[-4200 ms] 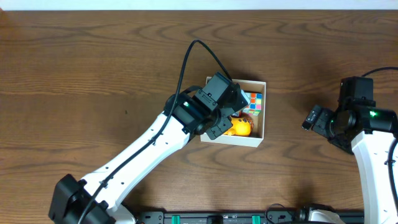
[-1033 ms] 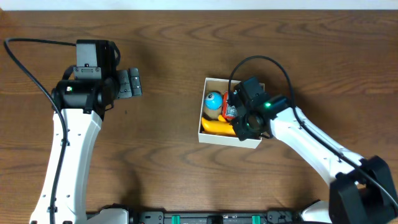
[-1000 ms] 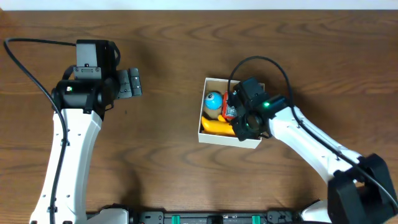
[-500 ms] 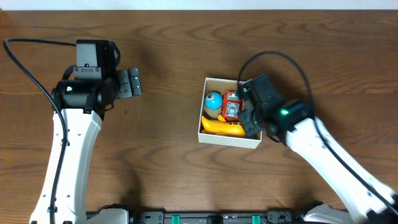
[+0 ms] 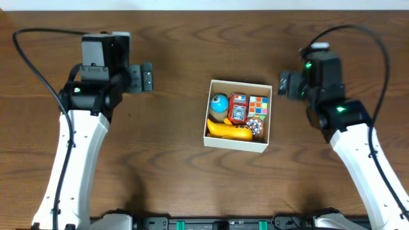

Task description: Pack container

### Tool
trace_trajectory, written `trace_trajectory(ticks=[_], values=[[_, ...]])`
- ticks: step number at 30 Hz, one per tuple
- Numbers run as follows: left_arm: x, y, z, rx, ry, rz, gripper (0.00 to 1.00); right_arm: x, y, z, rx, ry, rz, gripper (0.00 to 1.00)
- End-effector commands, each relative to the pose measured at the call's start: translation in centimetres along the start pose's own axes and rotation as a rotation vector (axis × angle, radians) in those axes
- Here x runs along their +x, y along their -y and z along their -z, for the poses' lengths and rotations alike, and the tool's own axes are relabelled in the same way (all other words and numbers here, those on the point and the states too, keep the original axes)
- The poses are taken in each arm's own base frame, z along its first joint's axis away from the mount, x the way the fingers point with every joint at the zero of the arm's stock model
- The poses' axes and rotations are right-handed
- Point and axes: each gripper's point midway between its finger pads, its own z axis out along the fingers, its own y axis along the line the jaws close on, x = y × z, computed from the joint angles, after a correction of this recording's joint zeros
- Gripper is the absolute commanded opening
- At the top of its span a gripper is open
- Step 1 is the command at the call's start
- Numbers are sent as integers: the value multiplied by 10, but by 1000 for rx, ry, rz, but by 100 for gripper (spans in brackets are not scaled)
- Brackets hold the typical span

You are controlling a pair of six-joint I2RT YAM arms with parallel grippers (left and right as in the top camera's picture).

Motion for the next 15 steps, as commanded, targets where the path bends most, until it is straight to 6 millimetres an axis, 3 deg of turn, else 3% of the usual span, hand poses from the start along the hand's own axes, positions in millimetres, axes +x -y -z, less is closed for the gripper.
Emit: trace_trajectory(ticks=[1,7,15], values=[[11,1,-16,7,-48,-30,98,-14,18,1,60,51,-16,99],[12,3,-19,11,-53,-35,98,-14,39,3,112,43,-33,99],[24,14,17,28,-65,-3,98,13,41,31,72,-9,-105,99]])
